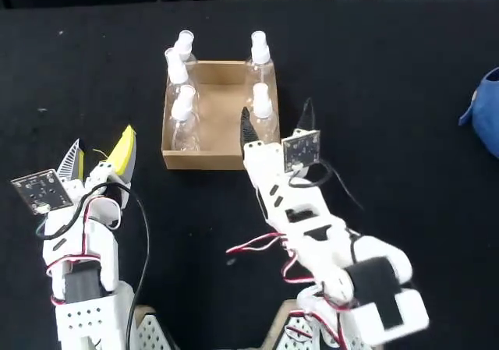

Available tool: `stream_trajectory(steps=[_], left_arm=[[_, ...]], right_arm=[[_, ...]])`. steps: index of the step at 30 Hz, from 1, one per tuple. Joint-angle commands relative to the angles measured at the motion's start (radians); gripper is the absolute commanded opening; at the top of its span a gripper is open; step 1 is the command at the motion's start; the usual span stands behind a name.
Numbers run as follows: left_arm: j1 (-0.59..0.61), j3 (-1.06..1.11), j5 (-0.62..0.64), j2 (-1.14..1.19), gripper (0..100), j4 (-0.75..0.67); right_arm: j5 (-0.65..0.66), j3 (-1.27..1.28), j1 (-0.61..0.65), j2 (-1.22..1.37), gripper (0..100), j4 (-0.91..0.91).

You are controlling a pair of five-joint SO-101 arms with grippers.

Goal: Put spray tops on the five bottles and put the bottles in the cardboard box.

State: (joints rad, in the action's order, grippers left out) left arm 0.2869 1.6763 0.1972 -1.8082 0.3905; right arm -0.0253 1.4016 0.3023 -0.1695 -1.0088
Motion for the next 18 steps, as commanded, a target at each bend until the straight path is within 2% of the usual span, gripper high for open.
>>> stream_trajectory(steps=[1,11,18], left_arm=[[-0.004,0.024,-0.008,-0.005,20,-0.025],[-0.004,0.024,-0.008,-0.006,20,-0.026],[-0.004,0.024,-0.008,-0.006,20,-0.026]], right_arm=[[0.002,0.013,0.043,-0.104,40.0,0.017],[0.002,0.013,0.052,-0.364,40.0,0.239],[0.002,0.008,-0.018,-0.596,40.0,0.451]])
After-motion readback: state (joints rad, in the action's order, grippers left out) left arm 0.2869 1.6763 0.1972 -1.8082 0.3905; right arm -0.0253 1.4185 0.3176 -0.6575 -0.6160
